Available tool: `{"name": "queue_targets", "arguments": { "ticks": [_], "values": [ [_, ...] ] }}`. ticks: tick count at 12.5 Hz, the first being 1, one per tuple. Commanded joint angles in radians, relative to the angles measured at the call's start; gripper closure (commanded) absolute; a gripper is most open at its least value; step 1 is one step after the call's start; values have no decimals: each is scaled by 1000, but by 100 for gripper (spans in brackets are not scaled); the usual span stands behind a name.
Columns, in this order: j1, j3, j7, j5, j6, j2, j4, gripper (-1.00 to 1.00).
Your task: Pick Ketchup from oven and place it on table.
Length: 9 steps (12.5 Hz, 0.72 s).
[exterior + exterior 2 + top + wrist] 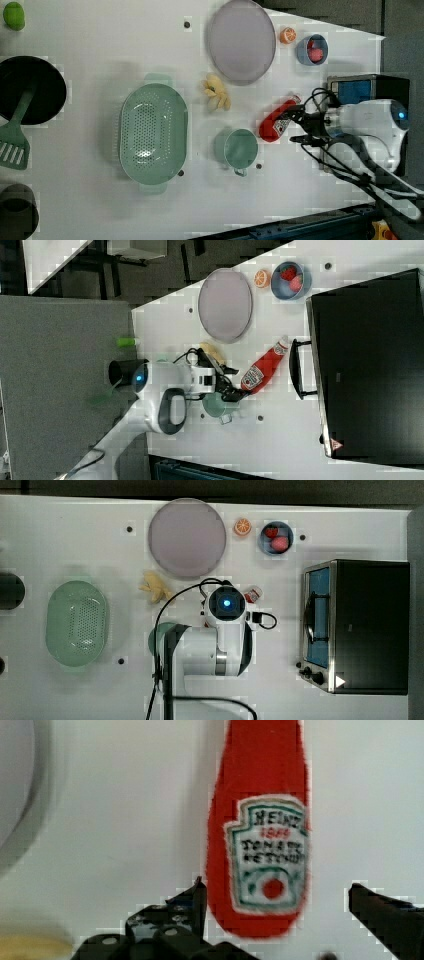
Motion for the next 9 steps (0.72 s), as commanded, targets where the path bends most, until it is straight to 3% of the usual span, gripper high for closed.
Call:
{"name": "queue_targets", "arguments": {
  "ticks": [1, 5, 9],
  "values": [
    [3, -5, 11, 11, -114, -182, 130, -100],
    [4, 0, 11, 11, -445, -317, 333, -100],
    [5, 4, 10, 10, -644, -340, 560, -100]
  ]
}}
